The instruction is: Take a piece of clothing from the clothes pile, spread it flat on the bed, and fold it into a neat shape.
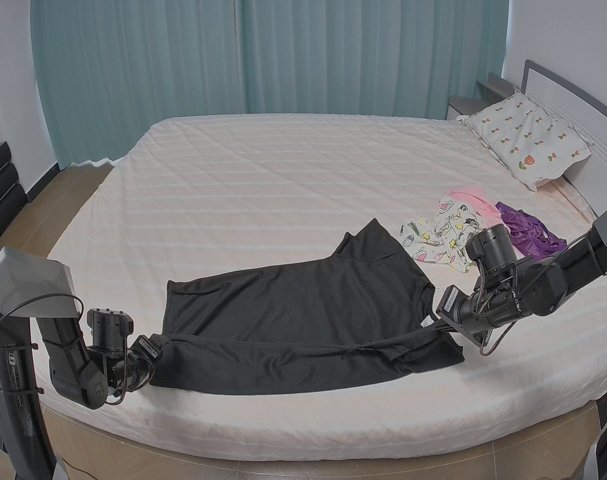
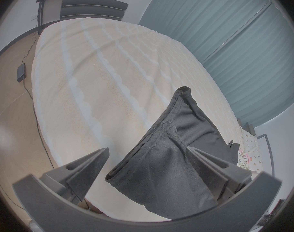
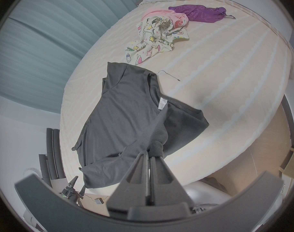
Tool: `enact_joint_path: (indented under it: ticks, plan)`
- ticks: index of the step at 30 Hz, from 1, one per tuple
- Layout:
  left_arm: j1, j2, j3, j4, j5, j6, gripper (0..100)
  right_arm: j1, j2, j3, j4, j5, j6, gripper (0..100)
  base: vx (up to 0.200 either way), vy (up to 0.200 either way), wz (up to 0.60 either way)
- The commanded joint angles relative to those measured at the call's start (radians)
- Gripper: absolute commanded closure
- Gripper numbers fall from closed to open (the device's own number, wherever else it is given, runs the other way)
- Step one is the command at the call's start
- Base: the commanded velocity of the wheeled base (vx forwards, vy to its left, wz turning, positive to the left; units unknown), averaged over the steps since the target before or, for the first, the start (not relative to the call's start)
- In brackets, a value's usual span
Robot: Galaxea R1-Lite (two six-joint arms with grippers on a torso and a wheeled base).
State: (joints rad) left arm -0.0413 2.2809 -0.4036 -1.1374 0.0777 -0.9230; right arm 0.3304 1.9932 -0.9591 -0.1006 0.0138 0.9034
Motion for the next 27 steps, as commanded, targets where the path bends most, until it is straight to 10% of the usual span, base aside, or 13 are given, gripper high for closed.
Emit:
enact_joint_path:
  ticks: [1,4,5,18,27]
  plan:
    - [0.000,0.002,0.000,0.001,0.001,0.000,0,0.009,-0.007,0.022,0.009,0.000,-0.004,100,0.000,0.000,0.00]
    - [0.000,0.002,0.002,-0.001,0.001,0.000,0,0.009,-0.007,0.042,0.019,-0.002,-0.017,100,0.000,0.000,0.00]
    - [0.000,0.002,0.002,0.001,0.001,0.000,0,0.009,-0.004,0.046,0.024,-0.002,-0.026,0,0.000,0.000,0.00]
    - [0.001,0.000,-0.006,0.001,0.001,-0.002,0,-0.007,0.067,0.043,-0.007,0.000,-0.087,0,0.000,0.000,0.00]
    - [0.004,-0.050,-0.092,0.053,-0.002,0.015,0,-0.070,0.214,0.079,-0.298,0.078,-0.230,0,0.000,0.000,0.00]
